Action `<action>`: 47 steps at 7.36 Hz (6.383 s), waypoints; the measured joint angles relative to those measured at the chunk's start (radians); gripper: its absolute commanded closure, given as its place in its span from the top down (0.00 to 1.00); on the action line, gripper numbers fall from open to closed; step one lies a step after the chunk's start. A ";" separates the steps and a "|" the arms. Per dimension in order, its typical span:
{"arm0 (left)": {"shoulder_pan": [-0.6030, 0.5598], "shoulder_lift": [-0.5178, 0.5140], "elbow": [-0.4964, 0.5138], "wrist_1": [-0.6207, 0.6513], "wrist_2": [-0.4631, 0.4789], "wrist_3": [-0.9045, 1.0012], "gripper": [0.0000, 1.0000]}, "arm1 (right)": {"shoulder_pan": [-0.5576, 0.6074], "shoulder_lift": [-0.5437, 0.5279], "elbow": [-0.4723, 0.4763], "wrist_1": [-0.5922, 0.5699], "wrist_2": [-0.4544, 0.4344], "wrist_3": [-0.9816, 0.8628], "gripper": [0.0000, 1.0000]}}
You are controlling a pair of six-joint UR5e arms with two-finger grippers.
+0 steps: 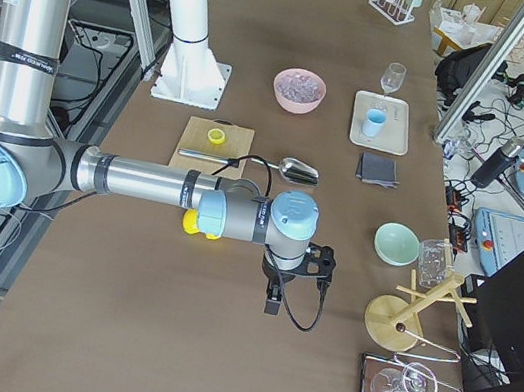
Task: Put ice in cup with scoop
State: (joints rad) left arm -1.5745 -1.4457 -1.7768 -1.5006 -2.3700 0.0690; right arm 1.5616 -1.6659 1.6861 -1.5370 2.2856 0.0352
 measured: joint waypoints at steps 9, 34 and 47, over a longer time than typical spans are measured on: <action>-0.006 -0.017 0.033 0.003 0.000 0.000 0.98 | -0.001 0.006 0.010 0.000 0.009 0.006 1.00; 0.473 -0.092 -0.063 -0.761 0.058 -0.012 0.98 | -0.888 0.242 0.178 0.020 -0.054 0.983 0.56; 0.883 -0.265 0.074 -1.243 0.258 -0.008 0.98 | -0.857 0.194 0.304 -0.040 -0.079 0.887 0.00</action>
State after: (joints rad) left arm -0.6917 -1.7110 -1.7029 -2.7436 -2.1121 0.0609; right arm 0.7046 -1.4716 1.9901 -1.5766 2.2067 0.9226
